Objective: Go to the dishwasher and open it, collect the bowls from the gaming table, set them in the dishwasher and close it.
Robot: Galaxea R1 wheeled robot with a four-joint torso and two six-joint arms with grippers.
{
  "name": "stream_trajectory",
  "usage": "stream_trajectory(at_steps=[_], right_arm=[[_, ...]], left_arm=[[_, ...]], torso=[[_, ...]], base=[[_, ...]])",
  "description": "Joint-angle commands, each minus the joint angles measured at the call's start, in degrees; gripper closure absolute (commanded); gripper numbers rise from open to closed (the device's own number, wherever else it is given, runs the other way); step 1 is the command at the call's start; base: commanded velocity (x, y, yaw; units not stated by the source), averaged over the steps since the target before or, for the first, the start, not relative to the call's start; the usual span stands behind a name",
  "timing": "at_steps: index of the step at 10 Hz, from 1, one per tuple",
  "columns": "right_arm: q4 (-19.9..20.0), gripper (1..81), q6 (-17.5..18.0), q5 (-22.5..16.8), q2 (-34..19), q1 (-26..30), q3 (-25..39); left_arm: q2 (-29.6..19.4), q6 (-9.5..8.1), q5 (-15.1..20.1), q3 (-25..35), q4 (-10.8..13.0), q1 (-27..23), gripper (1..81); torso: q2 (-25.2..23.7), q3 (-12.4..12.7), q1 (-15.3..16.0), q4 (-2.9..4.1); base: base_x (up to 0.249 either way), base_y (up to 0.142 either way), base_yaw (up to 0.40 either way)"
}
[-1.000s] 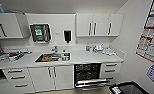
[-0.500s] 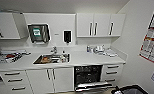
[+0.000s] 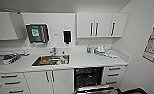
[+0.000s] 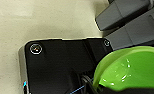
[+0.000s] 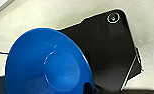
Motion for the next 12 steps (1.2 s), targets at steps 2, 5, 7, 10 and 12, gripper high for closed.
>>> stream_trajectory(at_steps=[2,5,7,10,12], right_arm=[[-1.3,81.1,0.03,-1.88,-0.4,2.03,0.72],[-1.3,81.1,0.03,-1.96,-0.4,2.03,0.72],[-1.3,81.1,0.03,-1.97,-0.4,2.03,0.72],[-1.39,81.1,0.03,-1.97,-0.4,2.03,0.72],[-1.3,81.1,0.03,-1.97,-0.4,2.03,0.72]], left_arm=[[-1.46,0.0,0.78,-0.25,0.47,-2.63,81.1],[-1.46,0.0,0.7,-0.25,0.47,-2.54,81.1],[-1.46,-0.09,0.43,-0.25,0.47,-2.54,81.1],[-1.46,-0.09,0.43,-0.25,0.29,-2.54,81.1],[-1.46,-0.09,0.43,-0.25,0.29,-2.62,81.1]], torso=[[0.0,0.0,0.05,0.0],[0.04,-0.02,0.08,0.0],[0.04,-0.02,0.08,0.0],[-0.02,0.0,0.05,0.0],[-0.02,0.0,0.05,0.0]], base=[[0.114,0.0,0.0],[0.112,0.0,0.0],[0.11,0.0,0.0],[0.104,0.0,0.0],[0.102,0.0,0.0]])
